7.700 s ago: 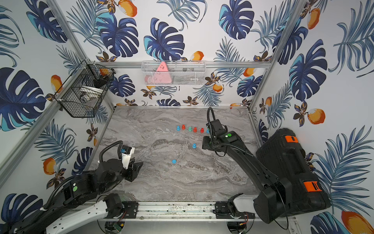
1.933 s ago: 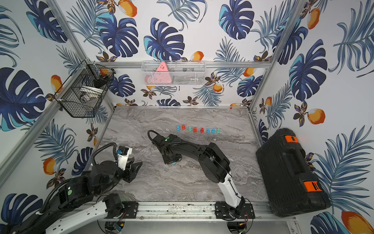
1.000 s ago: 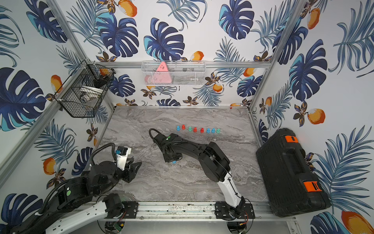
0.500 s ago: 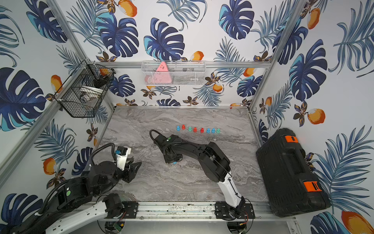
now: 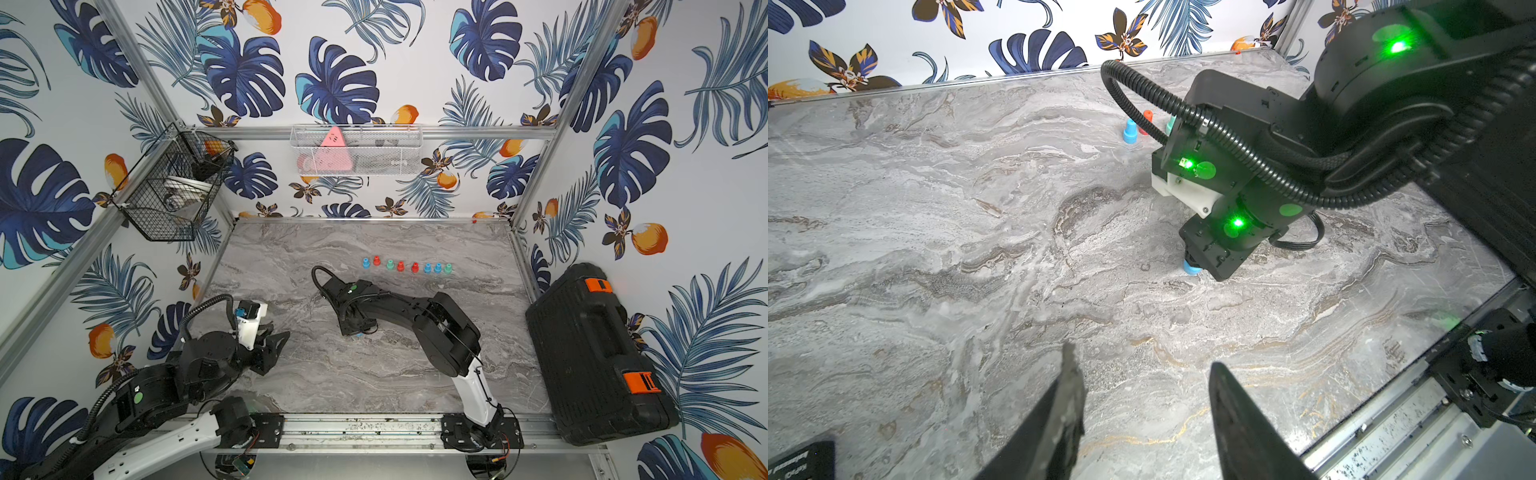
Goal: Close the stamp cap
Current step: Move the stamp at the center of the board.
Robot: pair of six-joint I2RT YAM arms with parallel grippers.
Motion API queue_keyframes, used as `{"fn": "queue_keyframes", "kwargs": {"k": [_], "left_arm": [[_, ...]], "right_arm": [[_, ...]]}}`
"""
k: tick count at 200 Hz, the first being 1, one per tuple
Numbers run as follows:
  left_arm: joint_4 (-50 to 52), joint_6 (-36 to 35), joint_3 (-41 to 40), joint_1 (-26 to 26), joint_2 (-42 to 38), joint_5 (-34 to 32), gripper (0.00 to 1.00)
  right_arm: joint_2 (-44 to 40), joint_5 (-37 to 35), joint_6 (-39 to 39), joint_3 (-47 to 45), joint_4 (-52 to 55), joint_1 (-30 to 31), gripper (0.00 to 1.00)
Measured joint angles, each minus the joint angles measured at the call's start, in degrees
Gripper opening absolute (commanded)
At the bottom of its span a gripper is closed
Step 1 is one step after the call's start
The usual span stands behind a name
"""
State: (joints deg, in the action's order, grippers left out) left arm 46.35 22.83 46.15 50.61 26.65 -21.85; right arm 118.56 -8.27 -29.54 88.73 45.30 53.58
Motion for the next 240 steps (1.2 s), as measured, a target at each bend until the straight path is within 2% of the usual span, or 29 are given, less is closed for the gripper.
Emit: {"fn": "queue_keyframes", "kwargs": {"k": [56, 164, 240], "left_arm": [[0.0, 0.0, 0.0, 0.0, 0.1, 0.0, 0.53], [0.0, 0.0, 0.0, 0.0, 0.4, 0.0, 0.53], [0.0, 0.0, 0.0, 0.0, 0.4, 0.0, 0.53]], "right_arm": [[-4.0, 0.0, 0.1, -4.6, 0.3, -4.9, 0.17], [-11.4, 1.6, 3.7, -13.9, -1.4, -24.8, 0.17], [-11.4, 2.9, 6.9, -14.5, -2.3, -34.4, 0.17]]}}
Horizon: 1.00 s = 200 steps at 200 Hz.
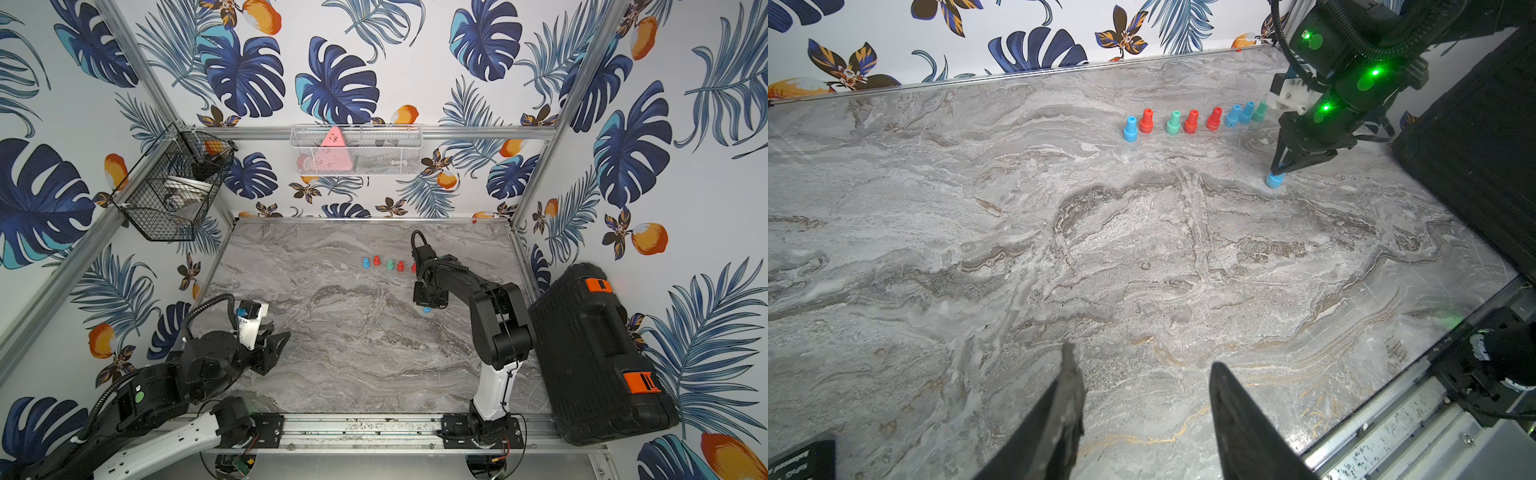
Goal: Close the stamp cap
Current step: Move the stamp at the center of the board.
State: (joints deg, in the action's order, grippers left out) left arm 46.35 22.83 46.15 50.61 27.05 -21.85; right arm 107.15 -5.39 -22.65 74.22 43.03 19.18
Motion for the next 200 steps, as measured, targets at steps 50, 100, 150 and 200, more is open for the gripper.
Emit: {"fn": "queue_keyframes", "kwargs": {"k": [50, 100, 150, 200], "left_arm": [[0.0, 0.0, 0.0, 0.0, 0.0, 0.0, 0.53], [0.0, 0.0, 0.0, 0.0, 0.0, 0.0, 0.53], [0.0, 0.0, 0.0, 0.0, 0.1, 0.0, 0.53], [0.0, 0.0, 0.0, 0.0, 0.1, 0.0, 0.53]], "right_arm": [[3.3, 0.4, 1.3, 4.3, 0.1, -2.0, 0.17], [8.8, 0.1, 1.5, 10.9, 1.1, -2.3, 0.17], [13.1, -0.5, 1.5, 17.0, 3.0, -2.4, 0.17], [16.3, -1.4, 1.5, 21.2, 3.9, -2.4, 0.17]]}}
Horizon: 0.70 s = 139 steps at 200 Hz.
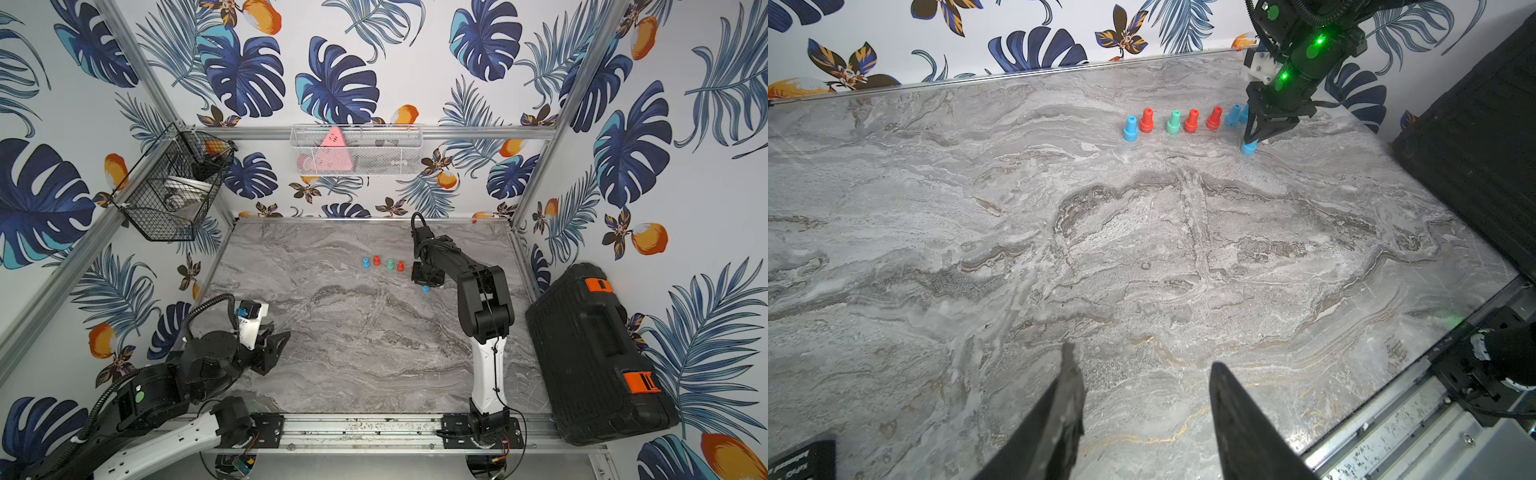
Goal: Close the stamp cap
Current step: Move the stamp at the center of the board.
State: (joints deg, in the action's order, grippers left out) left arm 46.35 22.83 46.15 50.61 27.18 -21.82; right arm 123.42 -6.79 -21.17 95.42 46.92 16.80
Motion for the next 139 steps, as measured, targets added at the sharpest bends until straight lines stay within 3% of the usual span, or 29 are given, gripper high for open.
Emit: {"fn": "queue_keyframes", "kwargs": {"k": [50, 93, 139], "left_arm": [[0.0, 0.0, 0.0, 0.0, 0.0, 0.0, 0.53], [0.0, 0.0, 0.0, 0.0, 0.2, 0.0, 0.54], [0.0, 0.0, 0.0, 0.0, 0.3, -0.1, 0.54]], "right_arm": [[1.9, -0.5, 0.0, 3.0, 0.8, 0.0, 0.2], [1.8, -0.3, -0.2, 2.9, 0.7, 0.0, 0.37], [0.3, 0.0, -0.2, 3.0, 1.6, 0.4, 0.44]]}}
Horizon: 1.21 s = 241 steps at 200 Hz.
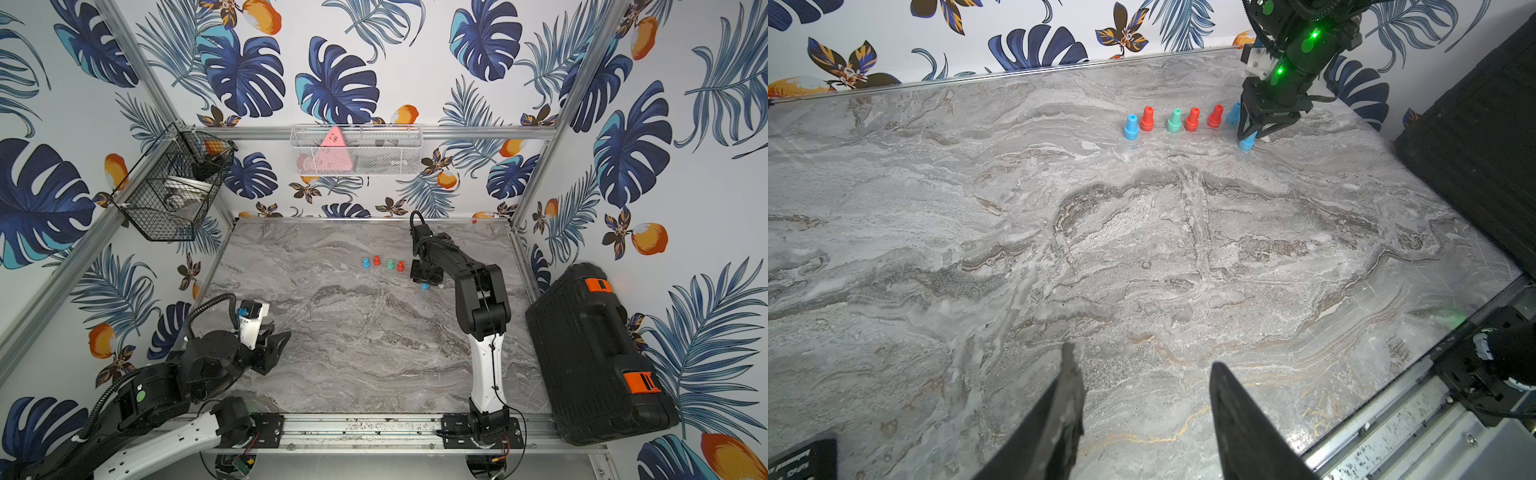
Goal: Close the stamp cap
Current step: Move the stamp at the center of the board, then reset both arms
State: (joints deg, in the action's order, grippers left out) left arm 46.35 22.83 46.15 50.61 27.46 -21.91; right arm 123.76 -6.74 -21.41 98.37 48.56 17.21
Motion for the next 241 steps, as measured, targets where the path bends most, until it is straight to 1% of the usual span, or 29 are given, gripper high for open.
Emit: {"fn": "queue_keyframes", "kwargs": {"k": [36, 61, 78, 88, 93, 125, 151, 169, 193, 199, 207, 219, 241], "left_arm": [[0.0, 0.0, 0.0, 0.0, 0.0, -0.3, 0.54], [0.0, 0.0, 0.0, 0.0, 0.3, -0.4, 0.54], [0.1, 0.0, 0.0, 0.0, 0.4, -0.5, 0.54], [0.2, 0.0, 0.0, 0.0, 0.4, -0.7, 0.55], [0.2, 0.0, 0.0, 0.0, 0.4, -0.8, 0.55], [1.0, 0.5, 0.0, 0.0, 1.0, -2.1, 0.57], [1.4, 1.3, 0.3, 0.0, 1.6, -3.4, 0.63], [1.6, 2.2, 0.8, 0.0, 2.1, -4.8, 0.7], [1.9, 3.0, 1.4, 0.0, 2.3, -7.0, 0.8], [1.8, 3.2, 1.5, 0.0, 2.2, -7.7, 0.83], [1.7, 3.2, 1.5, 0.0, 2.0, -8.6, 0.87], [1.2, 3.1, 1.4, 0.0, 1.6, -10.1, 0.91], [-0.9, 2.6, 1.3, 0.0, 2.0, -13.0, 0.97]], "right_arm": [[-2.3, 0.0, 0.0, 0.0, 0.5, 0.9, 0.47], [-6.0, 0.0, 0.0, -1.1, 0.6, 1.8, 0.5], [-10.3, 0.1, -0.3, -3.7, 0.4, 2.0, 0.53], [-13.7, 0.2, -0.5, -5.8, -0.1, 2.1, 0.6], [-15.3, 0.5, -0.5, -7.0, -0.5, 2.1, 0.61], [-27.1, 2.4, -0.7, -15.8, -3.3, 2.1, 0.66], [-36.1, 2.9, -0.9, -22.0, -5.4, 2.1, 0.69], [-41.8, 2.6, -1.4, -25.9, -6.5, 2.1, 0.71], [-49.0, 1.5, -1.7, -31.1, -7.7, 2.1, 0.76], [-51.0, 1.3, -1.7, -33.0, -8.8, 2.1, 0.77], [-53.6, 1.1, -1.8, -35.8, -10.0, 2.1, 0.8], [-57.0, 1.0, -2.1, -40.0, -11.5, 2.1, 0.87], [-61.0, 0.9, -2.1, -45.8, -13.8, 2.1, 0.89]]}}
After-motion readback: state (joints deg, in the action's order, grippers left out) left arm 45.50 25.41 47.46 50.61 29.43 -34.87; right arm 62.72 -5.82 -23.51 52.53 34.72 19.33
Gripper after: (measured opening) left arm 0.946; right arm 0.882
